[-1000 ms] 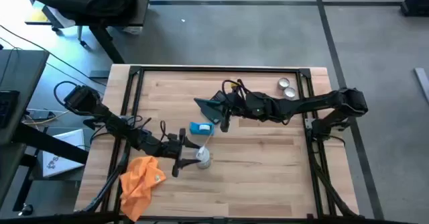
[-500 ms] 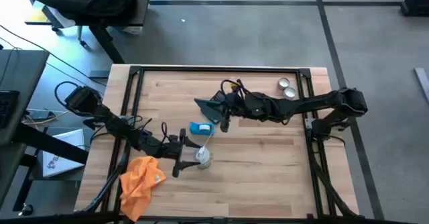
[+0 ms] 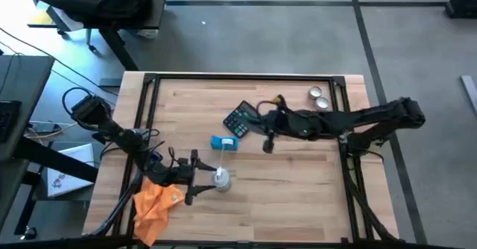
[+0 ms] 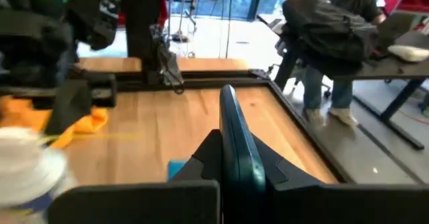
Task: Apply microfiber cloth
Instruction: Spray the cellphone using the white spray bottle
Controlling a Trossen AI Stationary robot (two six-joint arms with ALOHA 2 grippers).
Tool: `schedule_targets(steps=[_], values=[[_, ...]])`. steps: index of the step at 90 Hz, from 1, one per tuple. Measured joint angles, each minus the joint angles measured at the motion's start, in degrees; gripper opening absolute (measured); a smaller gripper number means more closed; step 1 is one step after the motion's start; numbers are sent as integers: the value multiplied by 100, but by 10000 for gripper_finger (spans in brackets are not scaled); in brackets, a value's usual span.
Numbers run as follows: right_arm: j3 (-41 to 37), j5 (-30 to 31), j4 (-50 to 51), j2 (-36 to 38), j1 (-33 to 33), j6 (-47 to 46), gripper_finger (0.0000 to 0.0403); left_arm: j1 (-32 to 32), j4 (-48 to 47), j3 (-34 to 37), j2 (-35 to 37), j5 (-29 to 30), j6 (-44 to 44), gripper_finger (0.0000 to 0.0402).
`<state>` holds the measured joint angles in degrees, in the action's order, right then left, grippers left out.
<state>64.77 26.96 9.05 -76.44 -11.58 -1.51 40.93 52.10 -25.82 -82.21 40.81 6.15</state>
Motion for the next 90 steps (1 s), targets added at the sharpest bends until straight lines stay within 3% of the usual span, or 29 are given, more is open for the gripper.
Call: schedule_targets(steps=[32,56,90], values=[[2,467,619,-258,-841,-677,1,281,-49,0,15,840,37,236],[2,442,613,-468,-741,-900,1,106,31,-2,15,373,177,247],[2,437,271,-479,-465,-902,1,-277,-203,-4,8,-19,180,295]])
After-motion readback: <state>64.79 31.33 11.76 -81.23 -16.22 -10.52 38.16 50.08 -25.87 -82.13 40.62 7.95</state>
